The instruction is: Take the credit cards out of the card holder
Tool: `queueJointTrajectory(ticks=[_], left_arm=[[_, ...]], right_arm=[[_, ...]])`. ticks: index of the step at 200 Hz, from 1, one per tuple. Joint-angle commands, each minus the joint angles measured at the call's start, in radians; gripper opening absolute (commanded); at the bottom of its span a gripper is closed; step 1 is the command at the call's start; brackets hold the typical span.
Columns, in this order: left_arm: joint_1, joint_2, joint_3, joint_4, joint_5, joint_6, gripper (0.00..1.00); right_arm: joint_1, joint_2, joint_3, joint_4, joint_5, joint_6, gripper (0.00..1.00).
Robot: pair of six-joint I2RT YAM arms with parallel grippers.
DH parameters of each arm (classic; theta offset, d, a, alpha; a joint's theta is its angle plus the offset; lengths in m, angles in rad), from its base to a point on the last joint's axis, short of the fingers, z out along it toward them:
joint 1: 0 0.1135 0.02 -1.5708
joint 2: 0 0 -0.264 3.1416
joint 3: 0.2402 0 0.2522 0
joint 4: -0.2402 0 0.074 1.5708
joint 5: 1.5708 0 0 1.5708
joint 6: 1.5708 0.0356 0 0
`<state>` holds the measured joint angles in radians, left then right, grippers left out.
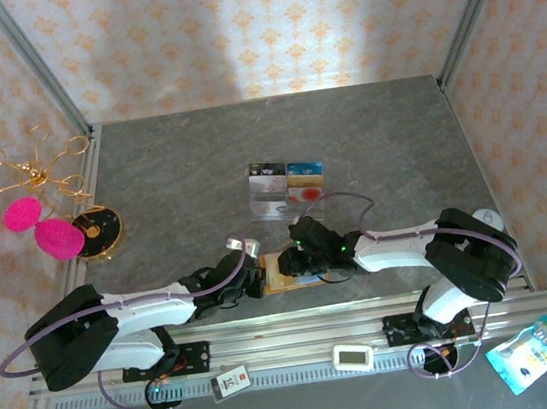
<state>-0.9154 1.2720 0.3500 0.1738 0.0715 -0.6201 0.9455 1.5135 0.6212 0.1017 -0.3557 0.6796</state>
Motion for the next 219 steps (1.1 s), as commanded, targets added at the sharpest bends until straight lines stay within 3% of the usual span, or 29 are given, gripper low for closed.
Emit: queueJointTrajectory(ticks=[1, 128, 177, 219], left_arm=[[0.004, 0.001, -0.009, 0.024, 0.007, 0.001, 0.07], [0.003, 0.066, -0.009, 0.070, 0.048, 0.004, 0.06], [0.004, 0.046, -0.026, 0.063, 0.033, -0.004, 0.04], [0.006, 0.030, -0.037, 0.056, 0.027, -0.008, 0.03]], right_arm=[[-0.005, 0.001, -0.003, -0.008, 0.018, -0.008, 0.30], [0.007, 0.047, 0.022, 0.060, -0.111, -0.014, 0.30], [0.012, 0.069, 0.032, -0.087, 0.069, -0.019, 0.29], [0.047, -0.025, 0.033, -0.209, 0.237, 0.000, 0.29]])
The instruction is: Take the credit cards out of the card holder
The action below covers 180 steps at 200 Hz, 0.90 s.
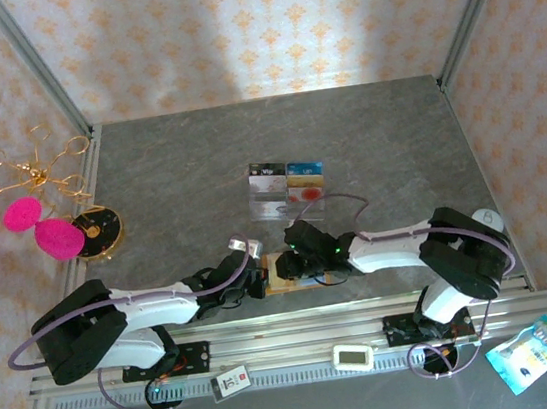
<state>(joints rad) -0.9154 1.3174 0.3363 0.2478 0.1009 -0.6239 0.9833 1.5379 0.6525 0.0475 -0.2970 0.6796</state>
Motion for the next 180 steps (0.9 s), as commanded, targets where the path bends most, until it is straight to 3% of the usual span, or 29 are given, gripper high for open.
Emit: queueJointTrajectory(ticks=[1, 66, 86, 142, 180], left_arm=[[0.006, -0.015, -0.024, -0.018, -0.002, -0.004, 0.03], [0.006, -0.123, -0.003, -0.073, -0.008, 0.002, 0.03], [0.004, -0.157, 0.032, -0.076, 0.001, 0.016, 0.02], [-0.013, 0.019, 0.128, 0.035, 0.085, 0.032, 0.00], [-0.020, 0.065, 0.152, -0.010, 0.080, 0.066, 0.00]], right_arm=[[0.009, -0.051, 0.002, -0.156, 0.180, 0.000, 0.29], [0.020, -0.123, 0.010, -0.101, 0.133, -0.031, 0.32], [0.001, -0.145, 0.000, -0.080, 0.096, -0.029, 0.27], [-0.069, -0.135, -0.053, -0.010, -0.007, -0.014, 0.18], [-0.086, -0.143, -0.088, 0.007, -0.035, -0.014, 0.16]])
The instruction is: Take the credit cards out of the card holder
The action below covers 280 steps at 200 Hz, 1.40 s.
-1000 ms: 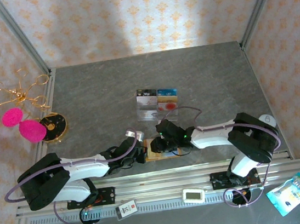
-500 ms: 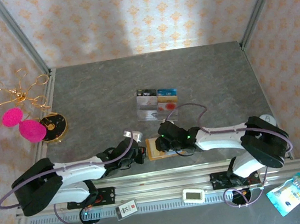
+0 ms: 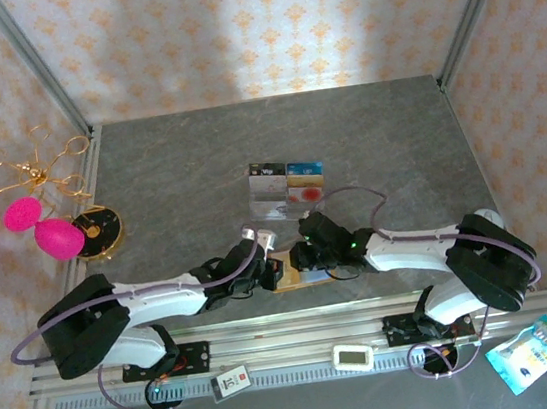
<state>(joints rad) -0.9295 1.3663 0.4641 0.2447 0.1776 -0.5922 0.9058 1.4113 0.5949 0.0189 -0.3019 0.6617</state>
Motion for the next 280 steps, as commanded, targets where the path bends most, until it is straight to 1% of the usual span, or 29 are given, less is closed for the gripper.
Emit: queueJointTrajectory(ticks=[1, 24, 50, 84, 110, 147, 161, 178, 211, 240, 264, 271, 280], left_arm=[[-0.006, 0.018, 0.024, -0.009, 0.001, 0.034, 0.00], [0.005, 0.027, -0.003, -0.033, -0.017, 0.029, 0.00], [0.024, 0.053, -0.036, -0.010, -0.021, 0.021, 0.00], [0.027, 0.081, -0.066, 0.001, -0.026, 0.012, 0.00], [0.028, 0.108, -0.081, 0.010, 0.004, 0.012, 0.00], [0.028, 0.139, -0.085, 0.038, 0.038, 0.012, 0.00], [0.027, 0.147, -0.078, 0.035, 0.051, 0.015, 0.00], [0.027, 0.143, -0.079, 0.027, 0.048, 0.014, 0.00], [0.030, 0.116, -0.095, 0.026, 0.039, 0.012, 0.00], [0.031, 0.111, -0.089, 0.017, 0.048, 0.012, 0.00], [0.030, 0.082, -0.079, 0.002, 0.050, 0.012, 0.00], [0.029, 0.075, -0.079, -0.004, 0.047, 0.012, 0.00], [0.030, 0.067, -0.079, -0.007, 0.043, 0.012, 0.00]], right_arm=[[-0.009, -0.017, -0.031, 0.037, -0.032, 0.004, 0.16], [-0.012, -0.002, -0.045, 0.057, -0.052, 0.007, 0.16], [-0.015, 0.023, -0.058, 0.070, -0.050, 0.011, 0.16], [-0.018, 0.062, -0.069, 0.090, -0.057, 0.013, 0.15], [-0.018, 0.086, -0.063, 0.090, -0.057, 0.012, 0.15], [-0.018, 0.096, -0.067, 0.140, -0.111, 0.010, 0.16], [-0.018, 0.107, -0.069, 0.161, -0.134, 0.015, 0.13], [-0.018, 0.113, -0.072, 0.156, -0.128, 0.021, 0.00], [-0.028, 0.037, -0.115, 0.154, -0.096, 0.056, 0.00], [-0.057, 0.009, -0.117, 0.169, -0.187, 0.112, 0.00], [-0.081, 0.009, -0.093, 0.146, -0.254, 0.136, 0.00], [-0.085, 0.005, -0.090, 0.140, -0.262, 0.140, 0.00], [-0.084, -0.002, -0.075, 0.096, -0.241, 0.125, 0.00]])
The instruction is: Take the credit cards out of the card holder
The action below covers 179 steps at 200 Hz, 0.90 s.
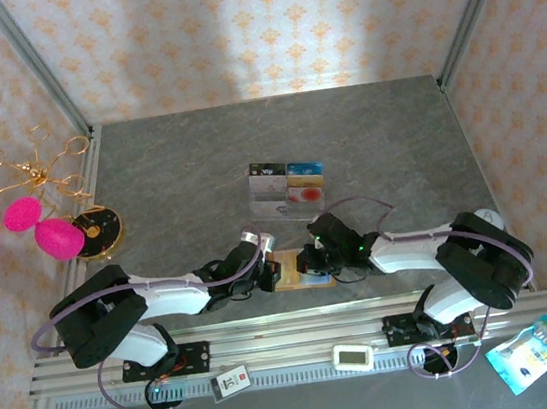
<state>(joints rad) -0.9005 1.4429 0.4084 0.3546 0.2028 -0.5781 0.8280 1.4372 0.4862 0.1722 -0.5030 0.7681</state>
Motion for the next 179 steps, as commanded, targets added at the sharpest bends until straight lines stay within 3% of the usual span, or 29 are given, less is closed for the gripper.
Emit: queueJointTrajectory(ticks=[1, 70, 116, 179], left_arm=[[0.001, -0.010, -0.025, -0.117, 0.017, -0.002, 0.00], [0.000, -0.055, -0.040, -0.114, 0.014, -0.003, 0.00], [-0.006, -0.128, 0.012, -0.119, 0.024, -0.002, 0.00], [-0.036, 0.044, 0.108, -0.078, 0.079, 0.036, 0.00]], right_arm=[[-0.007, -0.029, 0.035, -0.064, -0.037, 0.017, 0.00], [-0.007, -0.144, -0.010, -0.228, 0.110, -0.050, 0.00], [-0.006, -0.130, -0.037, -0.168, 0.129, -0.079, 0.00], [-0.007, -0.124, -0.048, -0.141, 0.133, -0.093, 0.00]])
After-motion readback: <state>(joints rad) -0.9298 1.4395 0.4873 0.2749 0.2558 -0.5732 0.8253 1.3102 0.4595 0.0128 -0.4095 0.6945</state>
